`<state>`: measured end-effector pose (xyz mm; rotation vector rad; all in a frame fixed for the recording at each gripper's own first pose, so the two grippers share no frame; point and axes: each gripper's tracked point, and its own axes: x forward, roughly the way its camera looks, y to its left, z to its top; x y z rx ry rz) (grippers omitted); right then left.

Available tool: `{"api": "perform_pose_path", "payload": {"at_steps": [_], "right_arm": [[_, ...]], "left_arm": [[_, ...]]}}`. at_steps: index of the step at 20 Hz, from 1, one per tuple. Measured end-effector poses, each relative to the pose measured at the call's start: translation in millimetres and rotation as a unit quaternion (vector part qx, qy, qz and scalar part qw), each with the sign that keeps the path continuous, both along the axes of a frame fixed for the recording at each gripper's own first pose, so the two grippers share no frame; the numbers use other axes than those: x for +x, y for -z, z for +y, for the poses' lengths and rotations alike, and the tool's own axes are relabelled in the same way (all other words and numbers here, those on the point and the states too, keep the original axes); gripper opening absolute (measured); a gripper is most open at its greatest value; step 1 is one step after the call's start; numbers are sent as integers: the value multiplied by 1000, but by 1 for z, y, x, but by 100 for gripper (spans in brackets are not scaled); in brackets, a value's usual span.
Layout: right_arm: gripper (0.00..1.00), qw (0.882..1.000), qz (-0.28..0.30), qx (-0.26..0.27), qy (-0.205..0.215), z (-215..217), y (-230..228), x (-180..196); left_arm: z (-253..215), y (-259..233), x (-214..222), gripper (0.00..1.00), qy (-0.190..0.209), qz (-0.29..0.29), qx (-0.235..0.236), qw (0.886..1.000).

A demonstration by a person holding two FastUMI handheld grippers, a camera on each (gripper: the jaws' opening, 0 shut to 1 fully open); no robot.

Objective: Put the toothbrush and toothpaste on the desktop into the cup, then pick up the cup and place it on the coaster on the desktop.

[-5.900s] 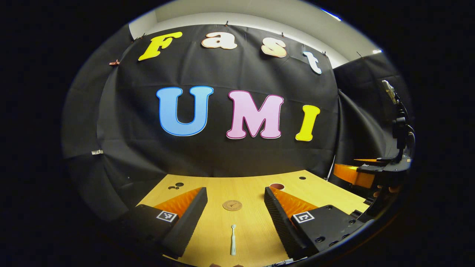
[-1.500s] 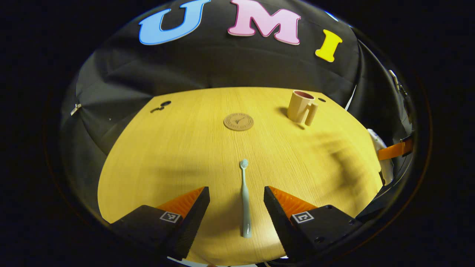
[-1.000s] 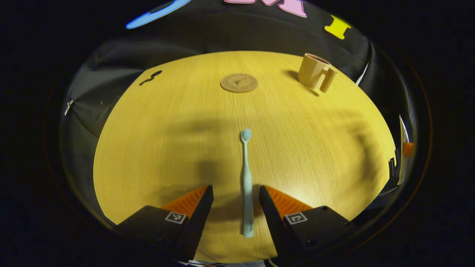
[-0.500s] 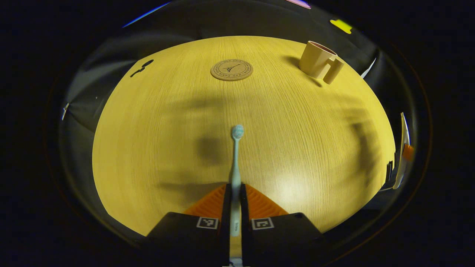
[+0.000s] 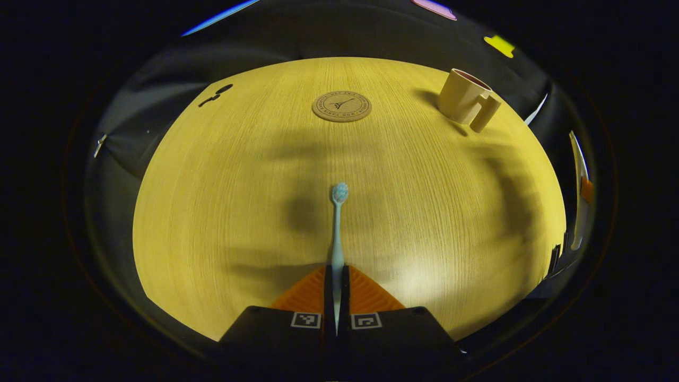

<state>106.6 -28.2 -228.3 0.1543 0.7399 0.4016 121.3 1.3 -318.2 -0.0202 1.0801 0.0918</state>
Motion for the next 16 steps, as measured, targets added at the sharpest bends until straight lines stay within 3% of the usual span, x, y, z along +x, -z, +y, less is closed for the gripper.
{"api": "perform_pose_path", "payload": {"at_steps": [8, 12, 16], "right_arm": [[20, 992, -123, 8, 9, 13, -25, 67], [20, 980, -199, 8, 13, 10, -57, 111], [20, 967, -252, 33, 10, 39, -89, 167]], "left_arm": [[-2, -47, 3, 7, -22, -100, -19, 995], [-9, -92, 6, 6, -26, -163, -25, 986], [-15, -130, 12, 6, -29, -210, -13, 977]]}}
